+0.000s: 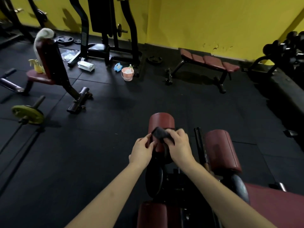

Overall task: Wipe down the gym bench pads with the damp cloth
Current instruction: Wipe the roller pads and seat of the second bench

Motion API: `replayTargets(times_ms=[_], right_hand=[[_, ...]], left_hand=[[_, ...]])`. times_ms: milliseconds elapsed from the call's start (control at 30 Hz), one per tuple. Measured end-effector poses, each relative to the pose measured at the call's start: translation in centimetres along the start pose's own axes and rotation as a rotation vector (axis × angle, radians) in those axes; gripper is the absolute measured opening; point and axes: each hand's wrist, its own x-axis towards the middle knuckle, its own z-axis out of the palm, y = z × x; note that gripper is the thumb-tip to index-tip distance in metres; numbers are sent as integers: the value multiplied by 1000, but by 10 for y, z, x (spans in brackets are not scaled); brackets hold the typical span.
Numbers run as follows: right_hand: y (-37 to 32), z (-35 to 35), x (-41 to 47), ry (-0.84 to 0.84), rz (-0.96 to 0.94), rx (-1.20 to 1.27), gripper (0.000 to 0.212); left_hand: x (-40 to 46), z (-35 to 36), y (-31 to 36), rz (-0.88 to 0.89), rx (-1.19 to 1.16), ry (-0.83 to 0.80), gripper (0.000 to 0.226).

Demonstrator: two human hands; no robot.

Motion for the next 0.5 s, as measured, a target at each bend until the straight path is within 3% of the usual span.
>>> replayTargets(times_ms=[133, 333, 500], right_hand=[[4, -1, -10, -7, -20, 36, 23], [12, 14, 93, 83, 74, 65, 32], [14, 11, 47, 100, 90, 84, 32]], left_hand=[[5, 5, -8, -11, -49, 10, 42], [-1, 1, -4, -40, -41, -34, 45], [-11, -5, 6, -71, 56, -98, 57]])
